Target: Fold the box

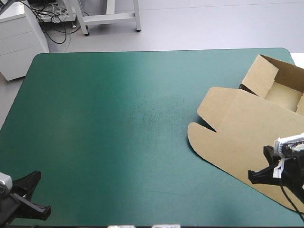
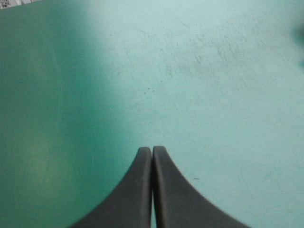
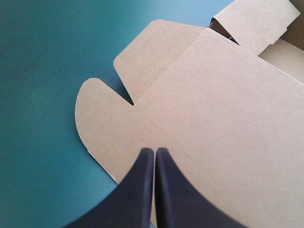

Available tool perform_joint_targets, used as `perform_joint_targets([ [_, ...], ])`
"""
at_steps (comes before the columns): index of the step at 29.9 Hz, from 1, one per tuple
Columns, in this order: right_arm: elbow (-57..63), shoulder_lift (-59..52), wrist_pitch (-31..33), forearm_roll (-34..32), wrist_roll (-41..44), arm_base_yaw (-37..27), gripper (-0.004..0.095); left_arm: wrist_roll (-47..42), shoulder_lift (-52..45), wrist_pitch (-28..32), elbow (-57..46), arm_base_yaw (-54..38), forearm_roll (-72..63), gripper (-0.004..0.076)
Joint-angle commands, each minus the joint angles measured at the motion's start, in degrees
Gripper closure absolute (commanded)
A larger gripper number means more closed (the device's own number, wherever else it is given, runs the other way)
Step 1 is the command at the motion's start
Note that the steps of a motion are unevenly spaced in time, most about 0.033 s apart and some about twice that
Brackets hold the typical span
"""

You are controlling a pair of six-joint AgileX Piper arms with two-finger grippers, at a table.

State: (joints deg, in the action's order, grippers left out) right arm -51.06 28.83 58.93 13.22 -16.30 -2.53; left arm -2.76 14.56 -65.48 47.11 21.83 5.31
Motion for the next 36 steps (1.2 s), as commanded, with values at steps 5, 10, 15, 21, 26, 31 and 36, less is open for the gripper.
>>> perform_joint_targets([
  [5, 4.8, -8.0, -4.5, 0.2, -4.0, 0.0, 0.0912, 0.0, -7.7, 6.0, -5.8, 0.1, -0.3, 0.0756],
  [10, 9.2, -13.9, -6.4, 0.2, -4.0, 0.0, 0.0913, 0.0, -10.7, 6.4, -9.5, 0.1, -1.2, 0.0756],
  [15, 14.3, -20.3, -8.0, 0.1, -4.0, 0.0, 0.0912, 0.0, -13.2, 9.7, -12.3, 0.1, -1.2, 0.0756],
  [21, 18.9, -26.7, -9.4, 0.0, -3.4, 0.0, 0.0912, 0.0, -15.6, 11.0, -15.7, 0.1, -1.2, 0.0756],
  [26, 21.3, -31.0, -10.3, -1.0, -2.2, 0.0, 0.0912, 1.9, -16.3, 11.3, -17.8, 0.1, -1.2, 0.0756],
  [31, 22.7, -31.2, -11.7, -4.0, 1.9, 0.0, 0.0912, 3.1, -16.3, 13.7, -17.8, 0.1, -1.2, 0.0756],
  [36, 23.2, -31.2, -13.2, -9.0, 6.0, 0.0, 0.0912, 3.3, -16.3, 14.4, -18.4, 0.1, -1.2, 0.0756],
])
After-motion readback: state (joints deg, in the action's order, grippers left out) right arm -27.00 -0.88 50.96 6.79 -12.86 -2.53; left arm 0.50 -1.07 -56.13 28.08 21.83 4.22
